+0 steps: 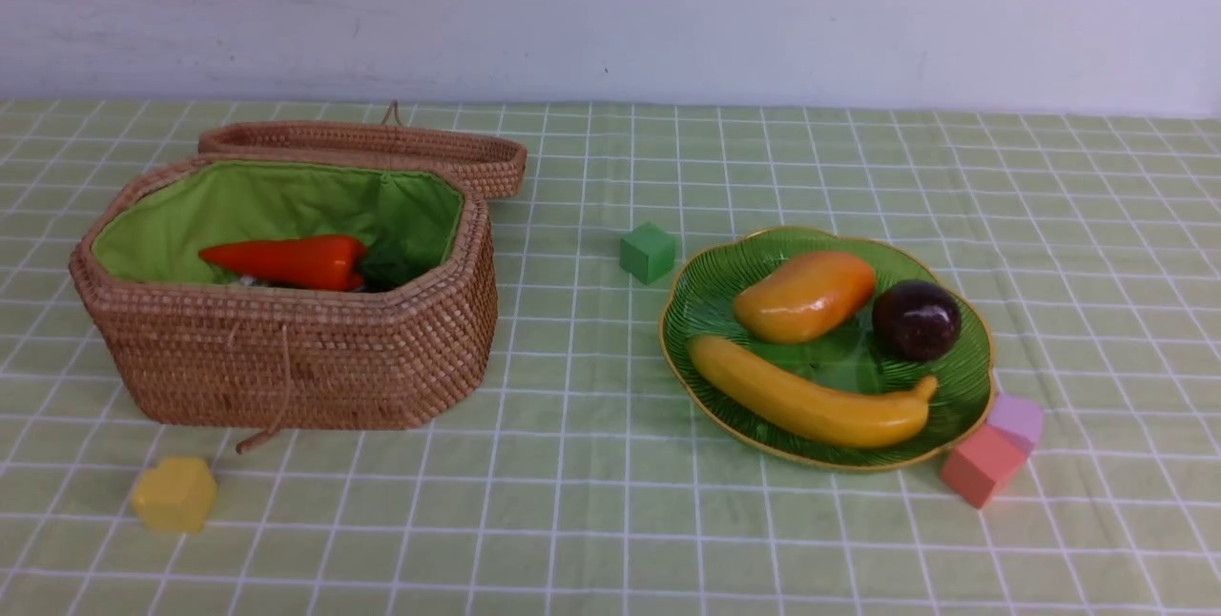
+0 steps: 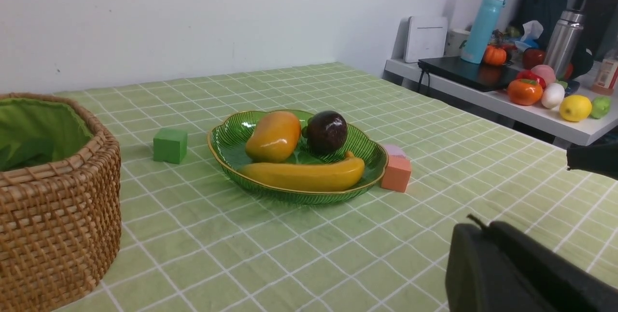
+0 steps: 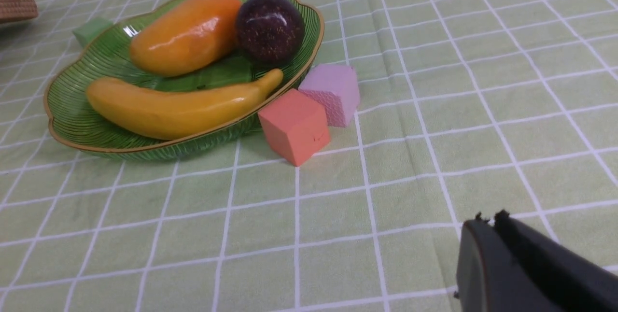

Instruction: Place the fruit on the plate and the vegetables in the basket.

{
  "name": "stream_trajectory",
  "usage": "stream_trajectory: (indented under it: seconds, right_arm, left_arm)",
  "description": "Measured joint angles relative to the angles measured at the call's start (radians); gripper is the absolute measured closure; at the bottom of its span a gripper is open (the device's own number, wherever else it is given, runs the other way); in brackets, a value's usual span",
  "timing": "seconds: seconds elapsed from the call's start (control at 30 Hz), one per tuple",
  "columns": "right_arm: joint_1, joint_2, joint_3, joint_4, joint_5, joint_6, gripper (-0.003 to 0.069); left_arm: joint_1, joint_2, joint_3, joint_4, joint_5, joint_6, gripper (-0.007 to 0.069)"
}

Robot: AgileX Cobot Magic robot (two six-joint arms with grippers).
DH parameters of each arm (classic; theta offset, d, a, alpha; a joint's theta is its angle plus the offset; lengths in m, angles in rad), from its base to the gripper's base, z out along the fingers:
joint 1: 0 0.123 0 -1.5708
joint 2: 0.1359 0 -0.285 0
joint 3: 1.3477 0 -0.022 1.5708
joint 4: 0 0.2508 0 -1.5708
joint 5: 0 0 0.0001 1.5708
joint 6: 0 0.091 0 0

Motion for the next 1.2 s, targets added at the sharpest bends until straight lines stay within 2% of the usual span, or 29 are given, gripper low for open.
stream_trajectory:
  seconds: [0.53, 0.67, 0.8, 0.97, 1.07, 1.2]
  right_arm:
    - [0.000, 0.000, -0.001, 0.000, 0.001, 0.000, 0.0620]
    - [0.000, 0.000, -0.001, -0.001, 0.001, 0.000, 0.0615]
    - [0.000, 0.000, -0.001, -0.001, 0.001, 0.000, 0.0615]
    - [0.000, 0.000, -0.001, -0.001, 0.002, 0.000, 0.0615]
    - [0.000, 0.000, -0.001, -0.001, 0.003, 0.000, 0.0615]
    - [0.000, 0.000, -0.001, -0.001, 0.005, 0.000, 0.0608]
  left_arm:
    - [0.000, 0.000, 0.000, 0.001, 0.000, -0.003, 0.0626]
    - [0.028, 0.000, 0.000, 0.039, -0.006, -0.003, 0.0625]
    - [0.253, 0.000, 0.000, 0.069, -0.026, -0.043, 0.0638]
    - [0.513, 0.000, 0.029, 0.074, 0.061, -0.051, 0.0638]
    - [0.589, 0.000, 0.094, 0.072, 0.100, -0.052, 0.0638]
    - [0.625, 0.000, 0.189, 0.014, 0.139, -0.056, 0.0638]
